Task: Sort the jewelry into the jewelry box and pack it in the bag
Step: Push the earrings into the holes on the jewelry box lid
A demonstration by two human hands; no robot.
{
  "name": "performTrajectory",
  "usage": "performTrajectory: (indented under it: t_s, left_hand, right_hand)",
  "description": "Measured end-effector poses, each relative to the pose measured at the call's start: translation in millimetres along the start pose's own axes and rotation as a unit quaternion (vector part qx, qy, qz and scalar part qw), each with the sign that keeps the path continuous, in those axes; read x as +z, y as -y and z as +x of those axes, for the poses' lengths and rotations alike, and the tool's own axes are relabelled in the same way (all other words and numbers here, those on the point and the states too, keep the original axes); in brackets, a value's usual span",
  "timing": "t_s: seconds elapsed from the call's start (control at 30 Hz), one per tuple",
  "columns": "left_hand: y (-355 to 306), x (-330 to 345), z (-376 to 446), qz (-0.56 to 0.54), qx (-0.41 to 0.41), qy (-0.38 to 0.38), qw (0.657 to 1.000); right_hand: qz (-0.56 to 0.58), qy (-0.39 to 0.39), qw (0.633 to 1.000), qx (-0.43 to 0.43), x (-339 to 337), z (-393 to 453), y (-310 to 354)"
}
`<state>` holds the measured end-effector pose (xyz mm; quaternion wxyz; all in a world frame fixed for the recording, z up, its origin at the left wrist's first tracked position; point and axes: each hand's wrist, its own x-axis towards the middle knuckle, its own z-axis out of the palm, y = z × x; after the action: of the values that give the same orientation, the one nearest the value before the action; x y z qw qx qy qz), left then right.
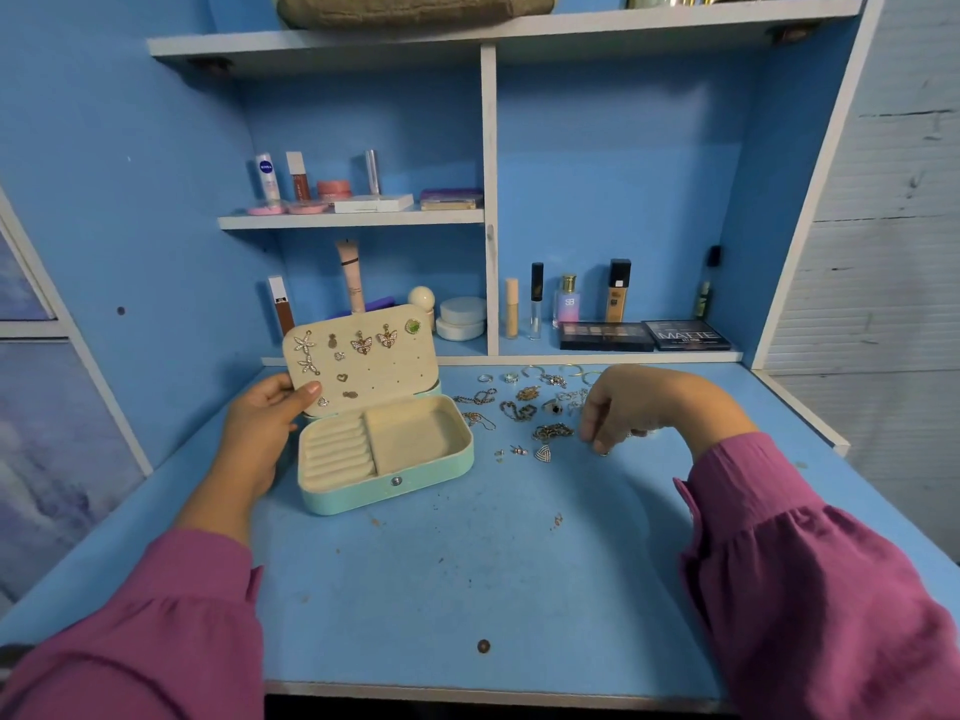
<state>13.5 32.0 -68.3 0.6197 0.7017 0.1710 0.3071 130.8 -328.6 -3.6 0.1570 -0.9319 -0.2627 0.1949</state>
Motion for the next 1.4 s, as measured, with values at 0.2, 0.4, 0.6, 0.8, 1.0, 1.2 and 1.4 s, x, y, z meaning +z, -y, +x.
performTrajectory:
  t_s: [0.2,0.4,0.6,0.8,1.0,1.2,1.4]
  left_hand:
    - [0,0,0,-0.001,-0.001,0.001,1.000]
    - [-1,0,-1,-0.001,0.005,0.002,1.000]
    - [-1,0,0,0.000,0.007,0.003,1.000]
    - [1,-2,2,-0.001,0.000,0.006,1.000]
    - [-2,0,1,-0.017,-0.004,0.007,1.000]
    - [-3,-2,1,-0.035,-0.006,0.017,0.999]
    - [-3,-4,2,-0.047,-0.005,0.022,0.999]
  right_hand:
    - [0.058,-0.083,0.994,-0.047,4,7,1]
    - [0.139,-0.151,0.975,-0.088,12,14,10]
    - [0.208,-0.164,0.956,-0.124,20,22,26]
    - [0.258,-0.169,0.942,-0.133,34,29,47]
    - [0.284,-0.190,0.929,-0.144,43,45,72]
    - [0.322,-0.210,0.910,-0.155,49,69,98]
    - [0.374,-0.244,0.883,-0.147,53,92,118]
